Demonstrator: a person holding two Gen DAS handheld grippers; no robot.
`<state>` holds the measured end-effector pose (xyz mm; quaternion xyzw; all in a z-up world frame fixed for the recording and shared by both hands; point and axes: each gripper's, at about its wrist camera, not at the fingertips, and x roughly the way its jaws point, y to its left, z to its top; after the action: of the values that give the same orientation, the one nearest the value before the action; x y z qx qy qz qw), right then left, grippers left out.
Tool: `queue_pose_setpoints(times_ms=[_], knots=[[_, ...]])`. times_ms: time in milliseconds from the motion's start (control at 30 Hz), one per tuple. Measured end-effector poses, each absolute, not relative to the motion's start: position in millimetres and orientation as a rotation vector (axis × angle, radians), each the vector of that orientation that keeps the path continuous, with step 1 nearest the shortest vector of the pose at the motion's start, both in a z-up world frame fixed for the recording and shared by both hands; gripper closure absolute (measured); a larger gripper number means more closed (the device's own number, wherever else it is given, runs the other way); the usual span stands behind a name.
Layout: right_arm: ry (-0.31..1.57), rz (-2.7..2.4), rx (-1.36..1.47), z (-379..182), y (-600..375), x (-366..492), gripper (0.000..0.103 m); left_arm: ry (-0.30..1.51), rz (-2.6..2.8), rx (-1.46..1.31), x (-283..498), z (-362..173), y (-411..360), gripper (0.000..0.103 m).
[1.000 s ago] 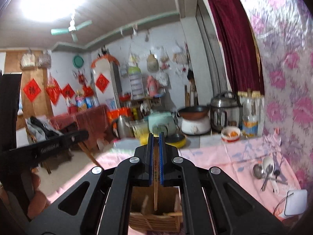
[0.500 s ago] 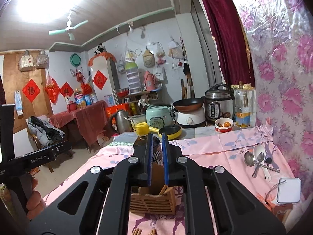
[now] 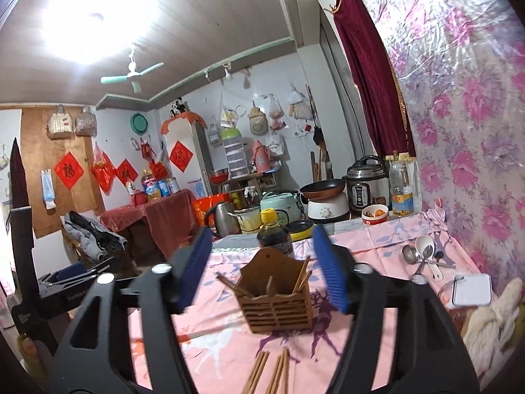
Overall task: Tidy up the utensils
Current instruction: 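Open both tools over the holder and withdraw them to the table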
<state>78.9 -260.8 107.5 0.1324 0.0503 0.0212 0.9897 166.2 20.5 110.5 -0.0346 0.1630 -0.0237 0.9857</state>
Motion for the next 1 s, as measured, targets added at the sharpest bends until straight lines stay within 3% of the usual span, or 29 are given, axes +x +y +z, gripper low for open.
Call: queue_pose_setpoints(times_ms=[167,567,1000], knots=[[0.092,0.016,0.277,81.0,-246.3,39.9,0.011,0.336,-0.031,-0.042,127.8,79.3,19.3,0.006],[0.444,-0.073,0.167,-75.1,-227.8,43.0,0.010,0.699,-0.066,0.042,131.6,-99.1,12.8,0.006],[0.552,-0.132,0.196,-122.1,-251.8,52.5,0.010,0.768,-0.209,0.138,125.9,-141.2,-12.2,0.006]])
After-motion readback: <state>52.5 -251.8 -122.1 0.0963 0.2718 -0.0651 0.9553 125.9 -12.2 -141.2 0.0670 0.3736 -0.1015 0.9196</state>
